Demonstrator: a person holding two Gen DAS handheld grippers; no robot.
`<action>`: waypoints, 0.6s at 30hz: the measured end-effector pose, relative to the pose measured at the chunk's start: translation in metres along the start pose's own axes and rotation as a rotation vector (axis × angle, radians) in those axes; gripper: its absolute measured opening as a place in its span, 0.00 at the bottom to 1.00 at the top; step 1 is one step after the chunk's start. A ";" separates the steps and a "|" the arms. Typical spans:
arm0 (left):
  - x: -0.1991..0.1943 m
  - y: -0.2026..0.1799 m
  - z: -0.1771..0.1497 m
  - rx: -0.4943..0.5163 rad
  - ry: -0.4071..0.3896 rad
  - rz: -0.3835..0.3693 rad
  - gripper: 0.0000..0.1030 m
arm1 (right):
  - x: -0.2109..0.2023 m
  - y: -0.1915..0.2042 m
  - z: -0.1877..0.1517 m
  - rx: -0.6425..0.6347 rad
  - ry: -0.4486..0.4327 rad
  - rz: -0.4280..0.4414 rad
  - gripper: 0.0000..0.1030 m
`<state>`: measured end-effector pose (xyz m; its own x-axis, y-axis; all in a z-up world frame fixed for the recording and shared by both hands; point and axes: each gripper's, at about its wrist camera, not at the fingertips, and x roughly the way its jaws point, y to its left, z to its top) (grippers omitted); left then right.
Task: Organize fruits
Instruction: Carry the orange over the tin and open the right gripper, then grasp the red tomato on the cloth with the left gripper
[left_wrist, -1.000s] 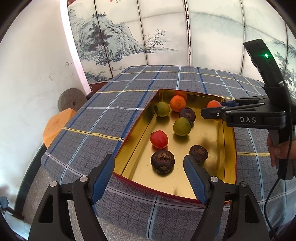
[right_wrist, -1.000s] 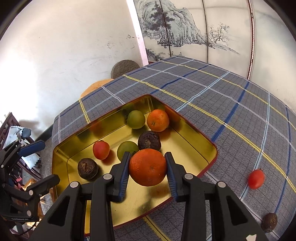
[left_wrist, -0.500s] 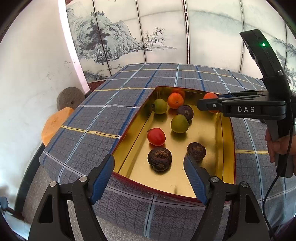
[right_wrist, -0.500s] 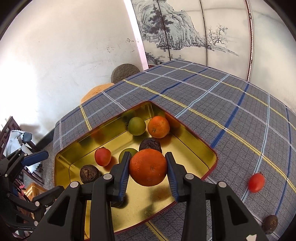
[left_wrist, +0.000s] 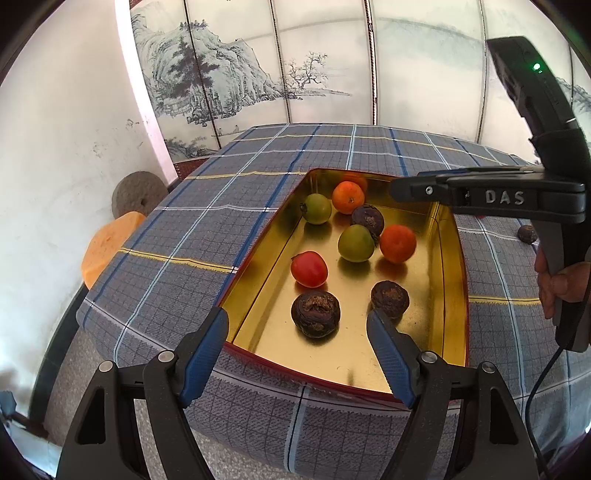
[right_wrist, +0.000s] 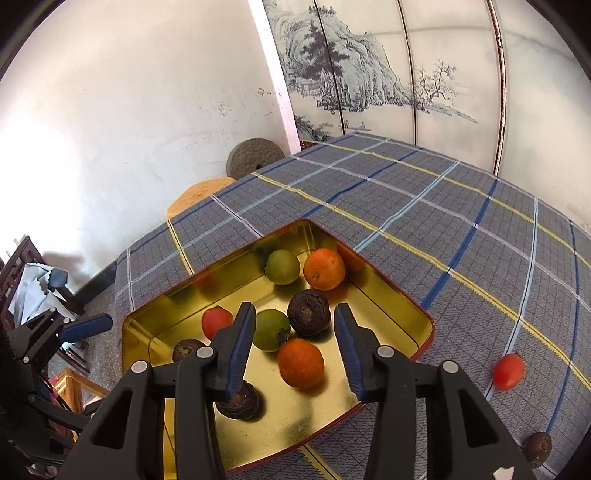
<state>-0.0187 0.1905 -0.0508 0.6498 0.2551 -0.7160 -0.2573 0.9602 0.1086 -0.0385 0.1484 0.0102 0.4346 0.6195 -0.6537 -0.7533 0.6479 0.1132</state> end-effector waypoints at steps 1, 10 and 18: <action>0.000 0.000 0.000 0.000 -0.001 0.002 0.76 | -0.003 0.000 0.000 0.002 -0.007 0.002 0.41; -0.003 0.001 -0.001 0.004 -0.006 0.005 0.76 | -0.067 -0.014 -0.035 0.035 -0.094 -0.050 0.58; -0.015 -0.011 0.004 0.042 -0.021 0.003 0.76 | -0.140 -0.092 -0.110 0.180 -0.090 -0.256 0.63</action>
<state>-0.0231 0.1768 -0.0388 0.6640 0.2598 -0.7012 -0.2289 0.9633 0.1402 -0.0847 -0.0463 0.0084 0.6466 0.4581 -0.6100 -0.5184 0.8505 0.0893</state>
